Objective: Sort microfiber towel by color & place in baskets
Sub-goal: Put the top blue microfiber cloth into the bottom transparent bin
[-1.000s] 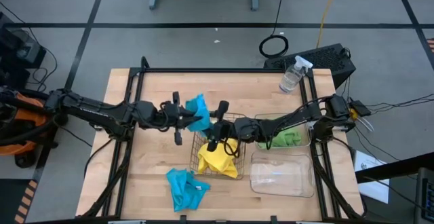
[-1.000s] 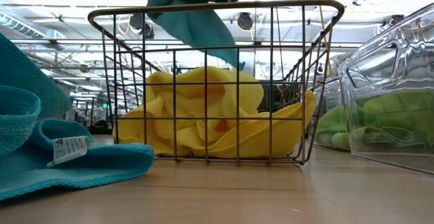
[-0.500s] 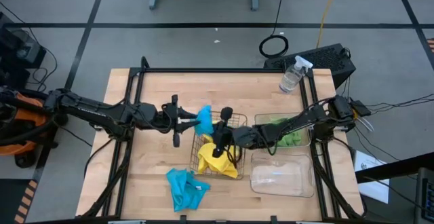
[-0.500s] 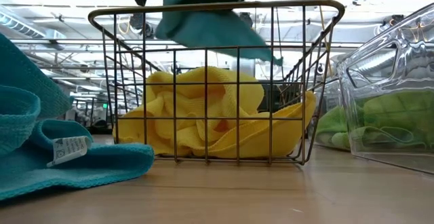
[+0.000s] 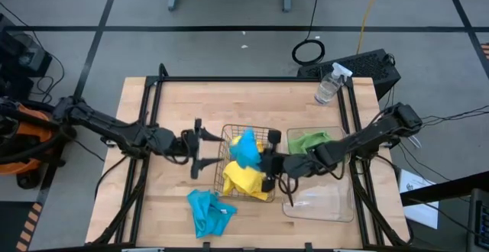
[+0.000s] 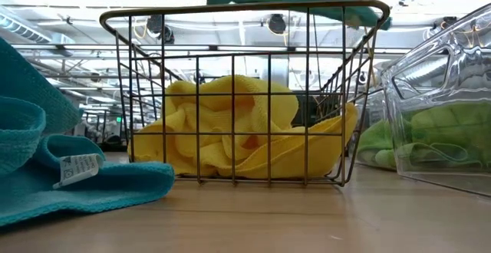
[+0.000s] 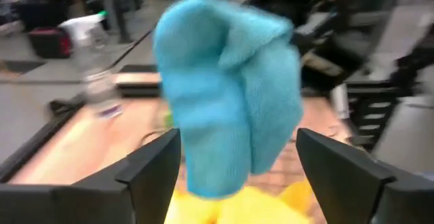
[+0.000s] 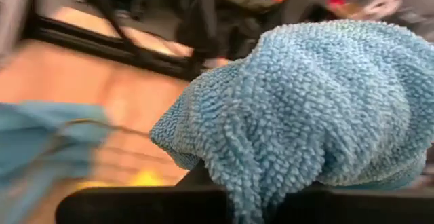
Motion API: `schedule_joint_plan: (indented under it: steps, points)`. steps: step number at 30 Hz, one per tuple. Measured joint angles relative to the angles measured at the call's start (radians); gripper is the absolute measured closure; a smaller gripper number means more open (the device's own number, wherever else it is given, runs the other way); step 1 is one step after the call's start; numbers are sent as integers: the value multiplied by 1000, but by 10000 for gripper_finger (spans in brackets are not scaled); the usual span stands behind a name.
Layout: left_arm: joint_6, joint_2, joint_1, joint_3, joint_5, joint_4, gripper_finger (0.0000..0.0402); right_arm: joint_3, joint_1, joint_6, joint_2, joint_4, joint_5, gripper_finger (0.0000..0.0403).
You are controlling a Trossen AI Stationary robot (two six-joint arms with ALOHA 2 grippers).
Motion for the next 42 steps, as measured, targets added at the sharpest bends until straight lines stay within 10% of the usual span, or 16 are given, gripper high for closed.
schedule_joint_plan:
  steps: [6, 31, 37, 42]
  points:
    - [0, 129, -93, 0, 136, 220, 99, 0, 73, 98, 4, 9, -56, 395]
    - [88, 413, -87, -1, 39, 606, 107, 0, 134, 125, 67, 83, -3, 394]
    - [87, 424, -62, 0, 99, 601, 182, -1, 131, 99, 68, 100, 8, 391]
    - [110, 425, -61, 0, 165, 592, 331, -1, 131, 147, 68, 86, -3, 354]
